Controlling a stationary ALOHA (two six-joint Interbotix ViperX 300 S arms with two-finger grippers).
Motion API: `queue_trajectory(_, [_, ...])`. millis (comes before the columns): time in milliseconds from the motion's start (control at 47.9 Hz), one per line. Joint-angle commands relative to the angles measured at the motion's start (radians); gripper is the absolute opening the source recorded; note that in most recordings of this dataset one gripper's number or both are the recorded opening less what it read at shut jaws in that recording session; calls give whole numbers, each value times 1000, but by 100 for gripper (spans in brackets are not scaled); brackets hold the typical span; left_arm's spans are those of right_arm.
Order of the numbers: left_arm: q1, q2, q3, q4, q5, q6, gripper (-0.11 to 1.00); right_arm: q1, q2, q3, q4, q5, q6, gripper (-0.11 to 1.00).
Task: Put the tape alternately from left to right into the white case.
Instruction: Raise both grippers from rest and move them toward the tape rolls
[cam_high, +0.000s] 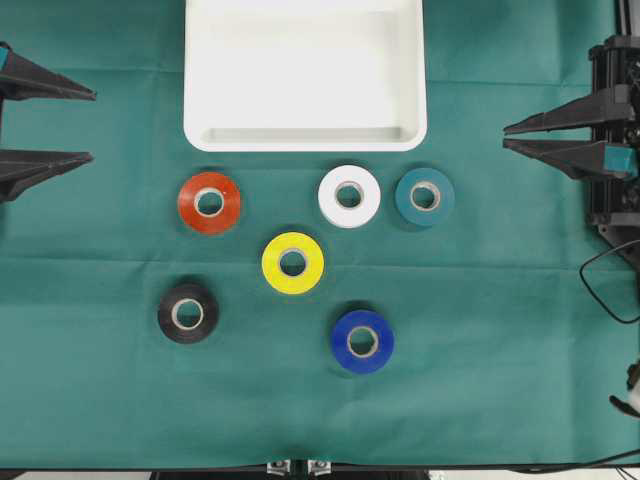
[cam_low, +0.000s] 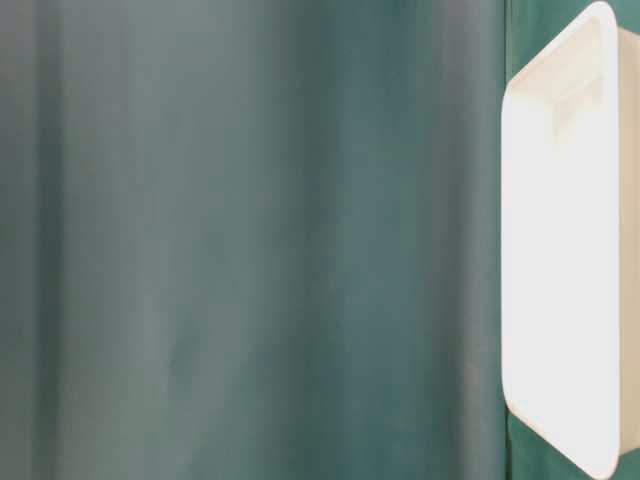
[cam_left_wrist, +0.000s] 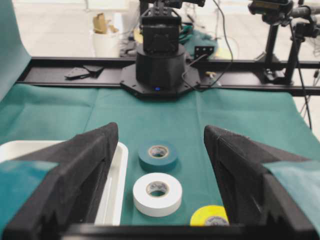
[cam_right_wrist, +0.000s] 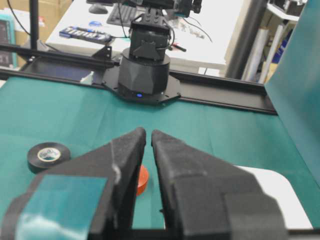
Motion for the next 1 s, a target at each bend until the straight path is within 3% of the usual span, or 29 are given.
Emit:
queue_trajectory(0, [-3, 5, -2, -21, -8, 0, 24, -11, 8, -3, -3, -15, -9, 24])
queue_trajectory(42, [-5, 5, 5, -23, -8, -5, 22, -14, 6, 6, -5, -20, -9, 21])
queue_trajectory(167, [-5, 8, 18, -21, -6, -8, 0, -23, 2, 38, -6, -51, -9, 1])
queue_trajectory(313, [-5, 18, 25, -23, -5, -12, -10, -23, 2, 44, -8, -77, -9, 0])
queue_trajectory(814, [-5, 20, 21, -26, 25, -35, -10, -34, 34, 25, -3, -54, 2, 0])
queue_trajectory(980, [-5, 20, 9, -26, 49, -43, 4, -34, 60, -15, -3, 17, 43, 0])
